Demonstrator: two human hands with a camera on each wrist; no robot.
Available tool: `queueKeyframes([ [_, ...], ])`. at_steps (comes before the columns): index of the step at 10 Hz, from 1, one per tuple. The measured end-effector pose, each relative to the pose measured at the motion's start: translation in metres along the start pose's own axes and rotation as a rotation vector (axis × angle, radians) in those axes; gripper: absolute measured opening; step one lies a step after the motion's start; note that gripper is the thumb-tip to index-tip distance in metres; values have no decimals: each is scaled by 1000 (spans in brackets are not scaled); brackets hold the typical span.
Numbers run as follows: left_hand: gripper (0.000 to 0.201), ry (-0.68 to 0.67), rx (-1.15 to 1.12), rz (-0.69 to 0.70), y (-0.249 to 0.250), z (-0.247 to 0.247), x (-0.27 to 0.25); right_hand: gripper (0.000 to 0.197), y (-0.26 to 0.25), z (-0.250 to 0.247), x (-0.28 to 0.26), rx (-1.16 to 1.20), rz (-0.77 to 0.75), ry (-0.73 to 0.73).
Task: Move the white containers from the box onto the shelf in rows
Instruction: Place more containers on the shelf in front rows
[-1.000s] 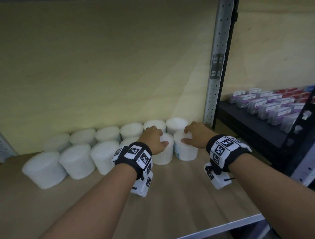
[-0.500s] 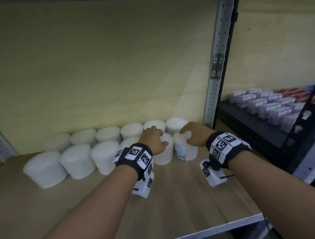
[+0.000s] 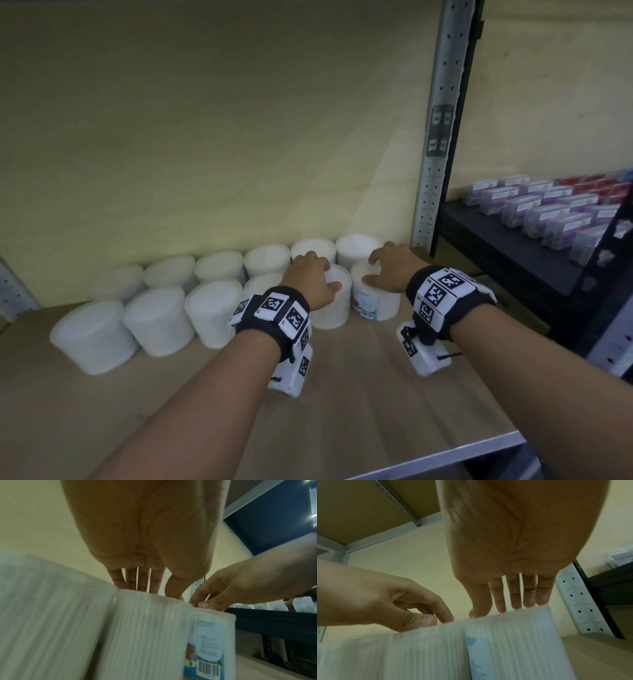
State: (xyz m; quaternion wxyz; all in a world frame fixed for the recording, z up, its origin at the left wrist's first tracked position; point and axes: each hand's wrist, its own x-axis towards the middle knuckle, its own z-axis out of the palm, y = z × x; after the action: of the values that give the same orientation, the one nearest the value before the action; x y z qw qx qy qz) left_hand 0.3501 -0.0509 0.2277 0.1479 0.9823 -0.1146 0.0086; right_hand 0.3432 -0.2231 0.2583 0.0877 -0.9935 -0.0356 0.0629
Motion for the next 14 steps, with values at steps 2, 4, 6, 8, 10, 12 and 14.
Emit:
queueKeyframes([
  [2,53,0,-3,-5,0,-1,-1,53,3,1,0,42,-24,-29],
  [4,53,-1,-1,-6,0,0,-1,51,4,2,-1,105,-35,-70],
  [6,53,2,-5,-6,0,0,-1,48,0,0,0,148,-9,96],
  [8,52,11,-10,-1,-1,1,-2,57,-4,7,1,-12,63,34],
  [10,52,12,-6,-1,-1,1,-1,57,-4,6,1,-19,49,33],
  [12,52,11,-5,-1,-1,1,-1,56,-2,1,-2,23,10,-14],
  [14,51,17,-8,0,-1,2,-2,47,1,-4,-2,93,-6,-64],
])
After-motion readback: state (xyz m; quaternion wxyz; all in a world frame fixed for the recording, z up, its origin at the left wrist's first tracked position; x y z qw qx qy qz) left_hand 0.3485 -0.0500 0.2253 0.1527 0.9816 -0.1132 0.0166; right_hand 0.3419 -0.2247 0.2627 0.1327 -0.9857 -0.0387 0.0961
